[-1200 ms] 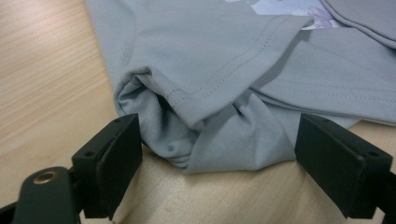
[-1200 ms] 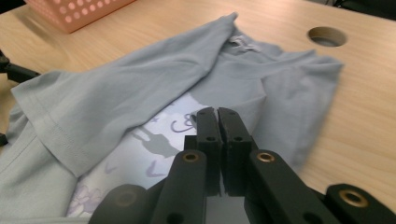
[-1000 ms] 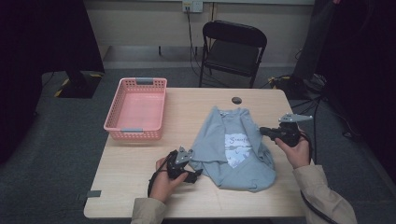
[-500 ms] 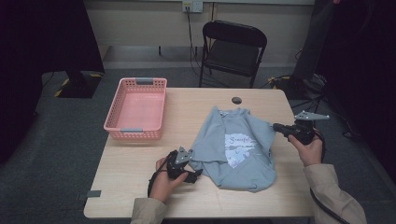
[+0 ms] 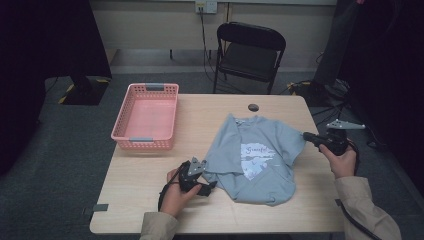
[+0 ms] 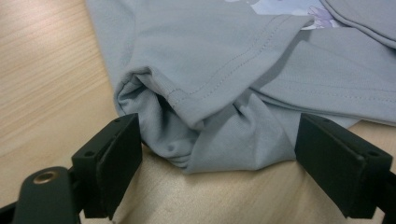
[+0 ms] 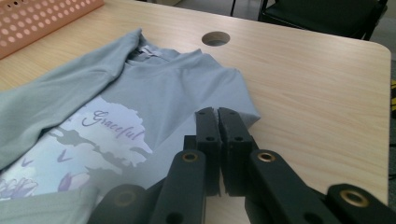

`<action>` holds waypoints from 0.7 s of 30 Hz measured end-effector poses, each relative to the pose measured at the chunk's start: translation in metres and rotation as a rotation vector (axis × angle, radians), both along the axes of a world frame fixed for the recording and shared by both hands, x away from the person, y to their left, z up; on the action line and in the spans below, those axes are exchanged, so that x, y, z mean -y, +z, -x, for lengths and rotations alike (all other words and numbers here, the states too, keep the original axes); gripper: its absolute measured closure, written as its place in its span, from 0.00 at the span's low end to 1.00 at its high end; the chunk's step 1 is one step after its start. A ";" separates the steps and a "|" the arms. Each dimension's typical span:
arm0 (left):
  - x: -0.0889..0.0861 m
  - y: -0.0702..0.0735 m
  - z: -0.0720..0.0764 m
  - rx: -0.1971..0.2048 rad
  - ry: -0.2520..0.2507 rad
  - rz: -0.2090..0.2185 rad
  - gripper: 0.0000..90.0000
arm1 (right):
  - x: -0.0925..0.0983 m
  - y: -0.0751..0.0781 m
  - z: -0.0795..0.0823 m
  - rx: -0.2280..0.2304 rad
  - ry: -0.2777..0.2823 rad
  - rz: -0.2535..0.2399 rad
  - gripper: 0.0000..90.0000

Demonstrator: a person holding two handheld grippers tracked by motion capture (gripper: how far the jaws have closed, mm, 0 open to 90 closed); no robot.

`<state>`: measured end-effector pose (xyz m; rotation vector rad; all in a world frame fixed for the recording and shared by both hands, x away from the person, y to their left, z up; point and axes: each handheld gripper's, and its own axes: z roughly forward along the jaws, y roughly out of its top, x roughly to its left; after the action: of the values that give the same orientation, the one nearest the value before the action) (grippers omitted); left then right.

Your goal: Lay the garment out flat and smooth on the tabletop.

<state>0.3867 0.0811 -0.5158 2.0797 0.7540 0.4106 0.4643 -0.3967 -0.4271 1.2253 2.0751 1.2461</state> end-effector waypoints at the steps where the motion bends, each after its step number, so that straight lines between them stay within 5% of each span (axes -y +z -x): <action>1: 0.000 0.000 0.000 0.002 -0.001 -0.005 0.15 | 0.003 -0.001 0.000 -0.002 -0.006 0.004 0.98; 9: 0.001 0.000 -0.001 -0.001 -0.004 -0.001 0.15 | 0.030 -0.012 -0.001 -0.023 -0.091 -0.032 0.95; 14: 0.001 0.000 -0.001 -0.001 -0.004 0.000 0.15 | 0.035 -0.016 0.006 -0.004 -0.130 -0.071 0.59; 21: 0.001 0.000 -0.001 -0.001 -0.004 0.000 0.15 | 0.009 -0.016 0.018 0.005 -0.045 -0.042 0.30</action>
<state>0.3875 0.0804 -0.5158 2.0815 0.7500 0.4074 0.4466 -0.4056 -0.4433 1.2790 2.0159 1.2776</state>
